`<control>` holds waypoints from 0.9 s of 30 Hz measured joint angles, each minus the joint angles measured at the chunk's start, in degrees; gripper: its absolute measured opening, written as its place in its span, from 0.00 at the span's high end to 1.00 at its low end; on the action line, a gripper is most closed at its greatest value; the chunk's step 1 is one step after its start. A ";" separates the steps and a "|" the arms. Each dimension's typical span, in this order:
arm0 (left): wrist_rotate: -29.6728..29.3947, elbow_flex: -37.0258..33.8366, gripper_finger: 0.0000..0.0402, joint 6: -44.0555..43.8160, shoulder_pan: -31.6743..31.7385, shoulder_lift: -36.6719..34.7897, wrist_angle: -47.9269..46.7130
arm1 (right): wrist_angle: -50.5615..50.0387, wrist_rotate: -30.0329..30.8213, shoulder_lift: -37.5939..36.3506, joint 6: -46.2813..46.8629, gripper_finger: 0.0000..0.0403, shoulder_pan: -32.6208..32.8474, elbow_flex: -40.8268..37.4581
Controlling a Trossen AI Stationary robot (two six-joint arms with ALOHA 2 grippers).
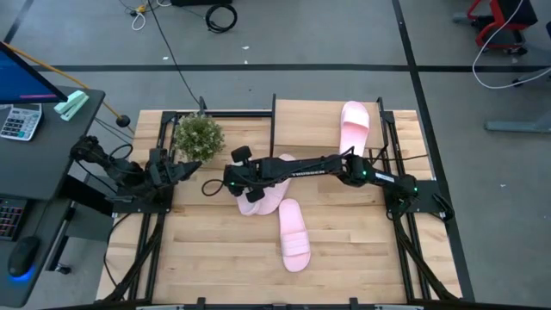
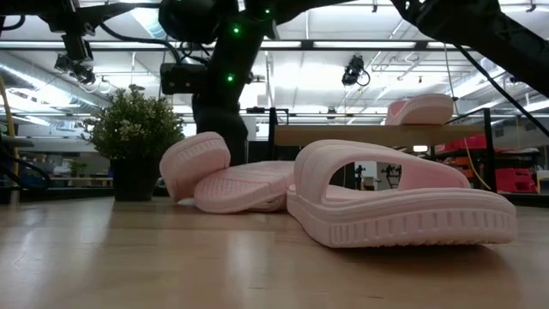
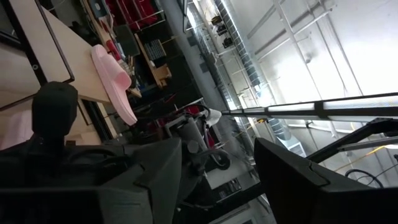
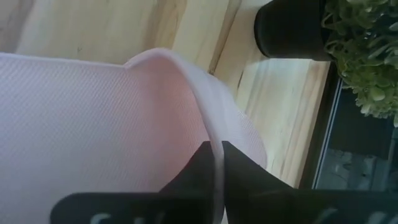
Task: Pick and place slides into the shelf
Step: Put the top left pink slide on the shelf
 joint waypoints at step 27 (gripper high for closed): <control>0.04 0.00 0.49 -0.04 0.02 0.01 -0.68 | -3.75 0.96 -14.94 14.14 0.98 4.56 1.96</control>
